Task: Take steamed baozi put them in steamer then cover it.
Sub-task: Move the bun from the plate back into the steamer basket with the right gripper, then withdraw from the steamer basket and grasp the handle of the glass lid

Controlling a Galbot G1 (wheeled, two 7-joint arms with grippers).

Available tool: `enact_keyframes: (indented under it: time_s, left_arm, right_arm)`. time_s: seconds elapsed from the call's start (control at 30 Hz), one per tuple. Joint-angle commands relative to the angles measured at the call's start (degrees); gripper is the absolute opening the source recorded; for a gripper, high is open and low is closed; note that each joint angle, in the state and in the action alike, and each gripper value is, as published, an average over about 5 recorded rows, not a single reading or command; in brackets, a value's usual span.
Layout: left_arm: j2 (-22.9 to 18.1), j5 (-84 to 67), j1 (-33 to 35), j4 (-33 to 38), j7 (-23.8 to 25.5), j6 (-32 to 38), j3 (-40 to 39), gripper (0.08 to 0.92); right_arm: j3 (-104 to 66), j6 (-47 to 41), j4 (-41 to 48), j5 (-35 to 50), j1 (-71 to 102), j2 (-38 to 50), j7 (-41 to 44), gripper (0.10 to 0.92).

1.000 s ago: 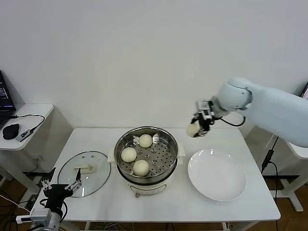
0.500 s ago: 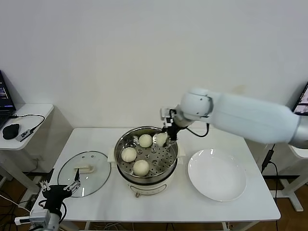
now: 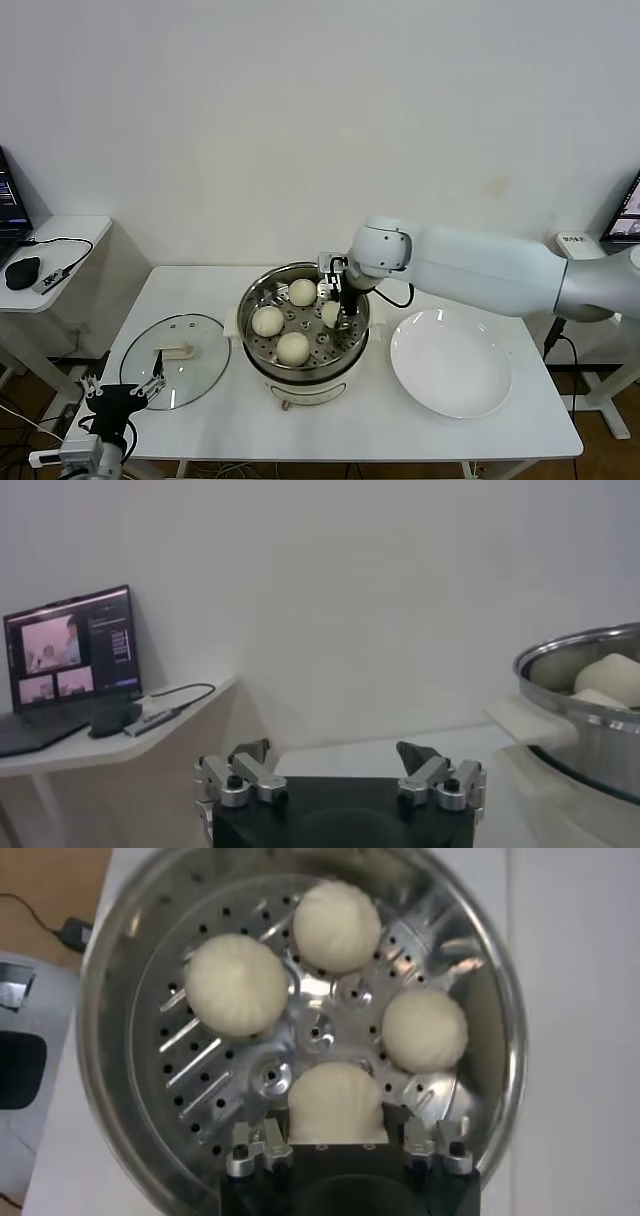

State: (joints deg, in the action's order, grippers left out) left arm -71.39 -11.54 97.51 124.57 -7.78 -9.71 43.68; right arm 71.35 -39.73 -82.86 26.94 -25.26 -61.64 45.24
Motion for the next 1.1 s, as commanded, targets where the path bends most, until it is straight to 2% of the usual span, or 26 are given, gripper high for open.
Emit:
enact_keyframes:
  time_s: [0.03,0.17,0.37,0.6,0.7,0.87,0.97,1.1]
  left_arm:
    - [0.02,0.08,-0.12,-0.10,0.04,-0.08,-0.17,0.823]
    - [0.06,0.10,-0.14,-0.14,0.04,-0.08,-0.17,0.823]
    - [0.22,0.09,-0.14,-0.05,0.08,-0.10,-0.11,0.823]
    - [0.29,-0.44,-0.08,0.16,0.06,-0.06,-0.16,0.823]
    - [0.30,-0.58,-0.26,-0.01,0.05,0.16,-0.22,0.823]
    - [0.22,-0.64,-0.58,-0.69,-0.24,1.24,-0.26,0.823]
    - [0.05,-0.72,-0.76,-1.62,-0.43,2.25,-0.49,0.823]
    - [-0.12,-0.43,-0.68,-2.49,-0.23,3.36,-1.00,0.823]
  right_arm:
    - [-0.19,-0.93,0.60,-1.77,2.07,-1.25,-0.16,0.597]
    - [-0.72,-1.08,-0.69,-0.84,1.45,-0.40,-0.05,0.646]
    - [-2.05,-1.12,-3.73,1.13,-1.15,2.30,-0.78,0.797]
    - [-7.51,0.48,-10.82,2.99,-0.65,8.70,-4.52,0.822]
    - [-11.51,2.43,-14.52,5.30,2.58,12.08,-12.21,0.823]
    - [-22.58,7.33,-21.59,11.39,16.23,19.36,-34.00,0.823]
    - [-34.58,14.43,-23.37,8.00,30.95,22.76,-40.90,0.823]
    - [-52.02,25.12,-23.28,-1.46,51.66,23.77,-44.39,0.823]
